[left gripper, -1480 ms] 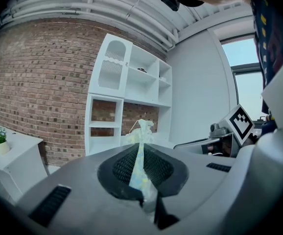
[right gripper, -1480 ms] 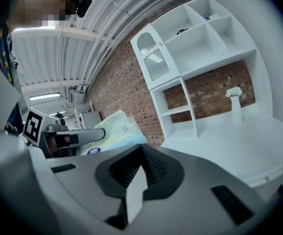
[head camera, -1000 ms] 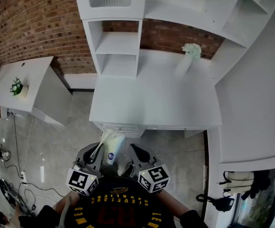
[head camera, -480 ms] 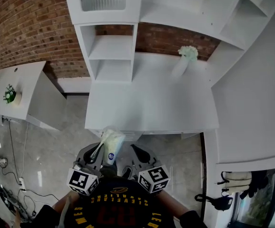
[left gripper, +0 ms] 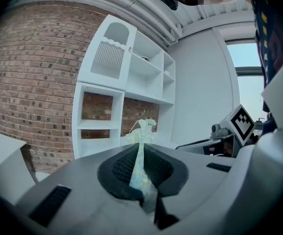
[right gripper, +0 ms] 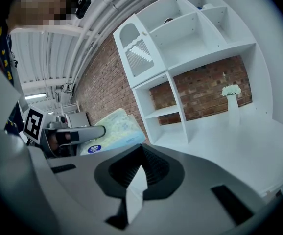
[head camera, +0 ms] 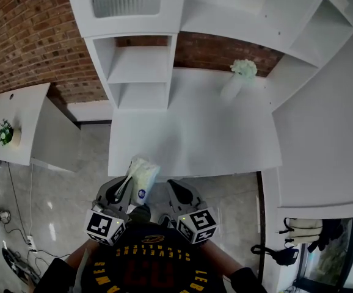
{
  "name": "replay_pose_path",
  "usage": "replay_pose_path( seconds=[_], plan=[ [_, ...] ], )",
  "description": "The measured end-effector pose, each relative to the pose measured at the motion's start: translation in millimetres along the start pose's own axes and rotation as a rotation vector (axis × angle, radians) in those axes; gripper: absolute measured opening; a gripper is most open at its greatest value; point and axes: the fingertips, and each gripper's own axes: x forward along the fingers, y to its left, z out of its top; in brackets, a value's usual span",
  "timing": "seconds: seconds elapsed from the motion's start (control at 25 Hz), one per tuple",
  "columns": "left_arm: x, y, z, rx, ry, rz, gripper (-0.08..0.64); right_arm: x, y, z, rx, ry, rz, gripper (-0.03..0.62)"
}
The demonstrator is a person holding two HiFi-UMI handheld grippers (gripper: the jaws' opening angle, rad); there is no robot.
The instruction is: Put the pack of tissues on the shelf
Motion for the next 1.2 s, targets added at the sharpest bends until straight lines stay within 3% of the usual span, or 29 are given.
replay_pose_path(
  seconds=[0.32,0.8,1.2],
  plan=[
    [36,49,6,0.009,0.007,-0.025,0.008,51,-12,18,0.005,-0.005,-0.02,-0.002],
    [82,161,-2,0.024,0.026,0.033,0.008,126,-33,39,-0.056,0.04,-0.119,-0.002],
    [126,194,-1,0.042,0.005,-0.002,0.008,184,-58,58,-0.134,0.027,-0.187,-0.002]
  ],
)
